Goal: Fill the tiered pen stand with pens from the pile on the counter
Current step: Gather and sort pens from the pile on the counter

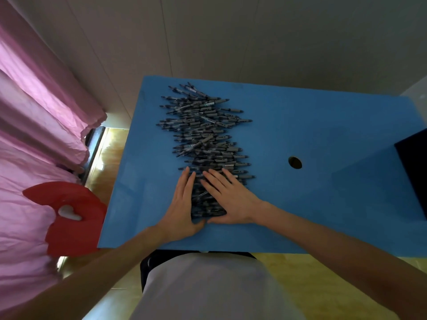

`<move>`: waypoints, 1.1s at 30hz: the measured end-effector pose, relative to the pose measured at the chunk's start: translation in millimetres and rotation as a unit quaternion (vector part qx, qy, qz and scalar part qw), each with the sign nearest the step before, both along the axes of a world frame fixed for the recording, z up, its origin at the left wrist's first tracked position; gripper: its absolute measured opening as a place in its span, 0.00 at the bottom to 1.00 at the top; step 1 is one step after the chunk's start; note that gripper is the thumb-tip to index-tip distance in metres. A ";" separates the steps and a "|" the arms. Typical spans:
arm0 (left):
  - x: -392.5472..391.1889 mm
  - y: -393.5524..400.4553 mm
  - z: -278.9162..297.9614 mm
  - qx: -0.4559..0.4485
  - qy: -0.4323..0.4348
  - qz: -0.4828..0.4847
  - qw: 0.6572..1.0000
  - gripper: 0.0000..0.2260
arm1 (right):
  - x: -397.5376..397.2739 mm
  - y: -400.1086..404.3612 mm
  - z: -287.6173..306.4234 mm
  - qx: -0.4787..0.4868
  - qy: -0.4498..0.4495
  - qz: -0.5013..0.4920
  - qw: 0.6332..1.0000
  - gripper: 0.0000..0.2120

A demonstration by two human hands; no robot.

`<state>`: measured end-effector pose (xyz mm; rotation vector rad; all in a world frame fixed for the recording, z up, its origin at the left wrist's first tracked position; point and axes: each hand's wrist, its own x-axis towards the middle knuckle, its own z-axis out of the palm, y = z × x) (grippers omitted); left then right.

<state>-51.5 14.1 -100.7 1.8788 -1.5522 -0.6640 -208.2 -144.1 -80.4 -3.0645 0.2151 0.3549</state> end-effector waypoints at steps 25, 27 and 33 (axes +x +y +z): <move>24.2 11.5 -5.3 0.007 0.008 0.075 0.997 0.51 | 16.5 0.6 28.8 -0.009 0.067 -0.093 0.993 0.45; 24.3 12.1 -5.5 0.007 0.016 0.077 0.997 0.49 | 20.5 0.1 30.4 -0.006 0.074 -0.100 0.992 0.43; 23.7 11.1 -5.1 0.005 0.030 0.090 0.995 0.46 | 29.2 -4.3 36.9 -0.009 0.078 -0.116 0.990 0.36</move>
